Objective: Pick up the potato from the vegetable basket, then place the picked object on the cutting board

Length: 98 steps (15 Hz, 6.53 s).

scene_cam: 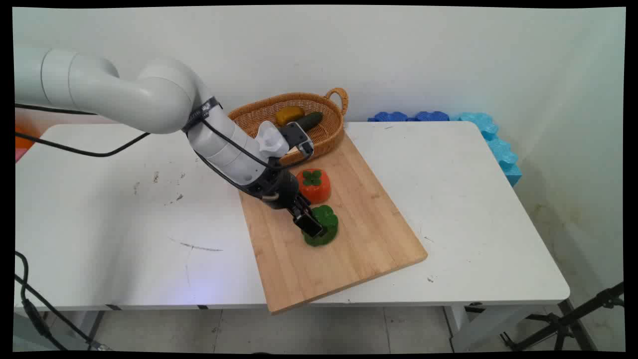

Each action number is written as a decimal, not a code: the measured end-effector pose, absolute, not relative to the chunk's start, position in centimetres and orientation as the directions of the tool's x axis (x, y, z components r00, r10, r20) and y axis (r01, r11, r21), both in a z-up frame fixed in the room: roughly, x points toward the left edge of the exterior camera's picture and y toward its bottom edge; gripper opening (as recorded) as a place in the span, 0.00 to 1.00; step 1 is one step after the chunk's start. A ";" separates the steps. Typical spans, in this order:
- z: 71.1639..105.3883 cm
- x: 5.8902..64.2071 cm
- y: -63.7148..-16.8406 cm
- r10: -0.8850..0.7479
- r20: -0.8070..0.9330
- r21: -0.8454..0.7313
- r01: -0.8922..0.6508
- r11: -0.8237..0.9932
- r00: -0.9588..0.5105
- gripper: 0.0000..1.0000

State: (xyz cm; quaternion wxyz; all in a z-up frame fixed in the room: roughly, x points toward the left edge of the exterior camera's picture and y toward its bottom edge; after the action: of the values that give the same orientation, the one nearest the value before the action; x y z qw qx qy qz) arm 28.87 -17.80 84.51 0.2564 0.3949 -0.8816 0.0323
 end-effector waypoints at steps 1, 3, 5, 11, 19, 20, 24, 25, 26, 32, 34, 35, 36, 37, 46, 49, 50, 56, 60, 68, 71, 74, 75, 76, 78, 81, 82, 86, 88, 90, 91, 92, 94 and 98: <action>84.5 28.9 -17.8 -0.678 0.479 0.145 -0.712 0.688 -0.558 1.00; 84.8 29.1 -17.7 -0.671 0.486 0.143 -0.707 0.693 -0.560 1.00; 85.4 29.3 -17.7 -0.665 0.497 0.140 -0.705 0.695 -0.557 1.00; 89.0 31.6 -18.3 -0.652 0.533 0.104 -0.724 0.682 -0.539 1.00; 93.1 37.3 -22.1 -0.628 0.566 -0.007 -0.765 0.644 -0.534 1.00; 93.4 38.2 -23.0 -0.623 0.568 -0.026 -0.768 0.640 -0.538 1.00; 93.7 41.6 -26.5 -0.596 0.562 -0.108 -0.766 0.634 -0.573 1.00; 93.5 42.3 -27.6 -0.589 0.558 -0.129 -0.763 0.634 -0.584 1.00; 93.4 42.9 -28.5 -0.583 0.554 -0.146 -0.759 0.634 -0.594 1.00; 91.4 45.4 -34.5 -0.551 0.521 -0.245 -0.733 0.635 -0.652 1.00; 90.5 45.9 -36.3 -0.539 0.509 -0.271 -0.719 0.640 -0.671 1.00; 90.1 46.0 -37.0 -0.534 0.504 -0.279 -0.713 0.643 -0.679 1.00; 89.6 46.1 -37.8 -0.529 0.498 -0.287 -0.706 0.647 -0.687 1.00; 89.1 46.1 -38.5 -0.522 0.493 -0.294 -0.698 0.653 -0.696 1.00; 85.9 45.2 -41.9 -0.480 0.465 -0.311 -0.645 0.698 -0.744 1.00; 85.1 44.8 -42.7 -0.469 0.461 -0.311 -0.632 0.710 -0.753 1.00; 84.9 44.7 -42.9 -0.465 0.460 -0.311 -0.628 0.713 -0.756 1.00; 84.1 44.4 -43.7 -0.453 0.456 -0.313 -0.615 0.724 -0.766 0.00; 83.9 44.3 -44.0 -0.445 0.455 -0.315 -0.607 0.730 -0.771 0.00; 85.9 44.3 -43.1 -0.432 0.471 -0.334 -0.608 0.720 -0.769 0.00; 87.8 44.3 -41.9 -0.421 0.483 -0.350 -0.610 0.711 -0.767 0.00; 90.1 44.2 -39.8 -0.416 0.501 -0.356 -0.618 0.701 -0.759 0.00; 90.8 44.1 -38.8 -0.416 0.507 -0.353 -0.623 0.698 -0.754 0.00; 91.6 43.9 -37.7 -0.417 0.513 -0.349 -0.626 0.698 -0.750 0.00; 92.8 43.3 -35.5 -0.420 0.524 -0.335 -0.632 0.699 -0.741 0.00; 94.1 42.2 -31.9 -0.425 0.538 -0.301 -0.637 0.710 -0.728 0.00; 94.5 41.7 -30.7 -0.428 0.542 -0.287 -0.637 0.715 -0.724 0.00; 95.2 40.0 -26.1 -0.444 0.549 -0.229 -0.639 0.734 -0.707 0.00; 95.3 39.0 -23.7 -0.457 0.550 -0.195 -0.640 0.743 -0.699 0.00; 95.2 38.1 -21.7 -0.471 0.547 -0.164 -0.640 0.750 -0.692 0.00; 95.1 37.6 -20.7 -0.479 0.545 -0.147 -0.641 0.753 -0.688 0.00; 95.0 37.2 -19.9 -0.486 0.542 -0.132 -0.642 0.756 -0.685 0.00; 94.6 36.4 -18.2 -0.501 0.536 -0.100 -0.641 0.761 -0.679 0.00; 93.4 35.1 -15.6 -0.532 0.518 -0.046 -0.643 0.765 -0.670 0.00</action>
State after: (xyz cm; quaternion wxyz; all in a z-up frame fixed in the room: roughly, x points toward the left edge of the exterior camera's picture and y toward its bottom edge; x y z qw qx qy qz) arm 35.09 -15.57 93.38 0.2452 0.3239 -0.9068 0.1131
